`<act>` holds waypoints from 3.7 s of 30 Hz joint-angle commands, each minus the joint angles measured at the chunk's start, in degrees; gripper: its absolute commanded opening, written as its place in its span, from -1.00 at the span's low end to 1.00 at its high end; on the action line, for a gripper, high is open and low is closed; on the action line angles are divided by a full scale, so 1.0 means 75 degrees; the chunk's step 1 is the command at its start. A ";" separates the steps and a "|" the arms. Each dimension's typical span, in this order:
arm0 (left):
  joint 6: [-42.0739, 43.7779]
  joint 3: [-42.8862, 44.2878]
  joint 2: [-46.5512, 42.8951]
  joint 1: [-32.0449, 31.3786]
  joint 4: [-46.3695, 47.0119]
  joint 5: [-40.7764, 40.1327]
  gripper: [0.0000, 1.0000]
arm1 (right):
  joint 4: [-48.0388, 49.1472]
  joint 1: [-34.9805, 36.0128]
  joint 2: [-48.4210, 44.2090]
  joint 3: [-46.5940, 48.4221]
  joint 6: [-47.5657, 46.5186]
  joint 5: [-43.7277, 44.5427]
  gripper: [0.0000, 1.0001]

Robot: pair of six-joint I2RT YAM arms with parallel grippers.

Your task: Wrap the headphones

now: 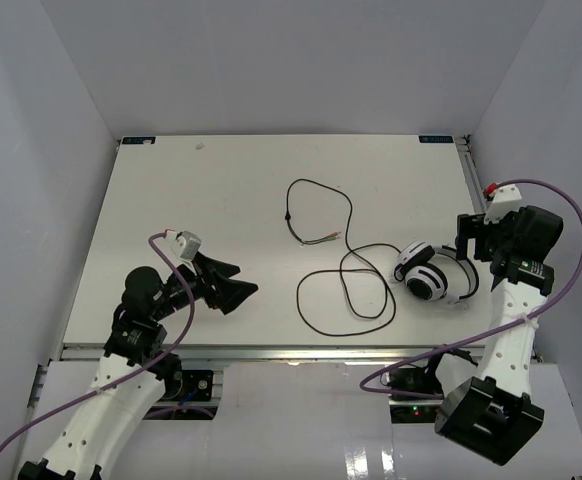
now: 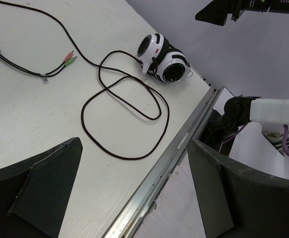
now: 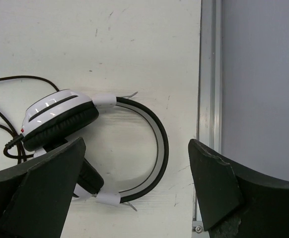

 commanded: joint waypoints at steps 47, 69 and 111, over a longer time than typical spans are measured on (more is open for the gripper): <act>-0.0032 -0.0061 0.0102 -0.0001 0.0224 0.0362 0.96 | 0.0718 -0.0444 0.4659 -0.0076 -0.2726 0.0621 0.29; -0.0263 -0.0019 0.0184 -0.0001 0.0283 0.0072 0.96 | -0.1095 0.0552 0.2716 0.0225 -0.2159 -0.1492 -0.85; 0.2791 0.0866 0.8117 -0.2946 0.8723 -0.3006 0.80 | 0.0790 0.5334 0.3250 0.6662 0.4112 -0.1184 -0.85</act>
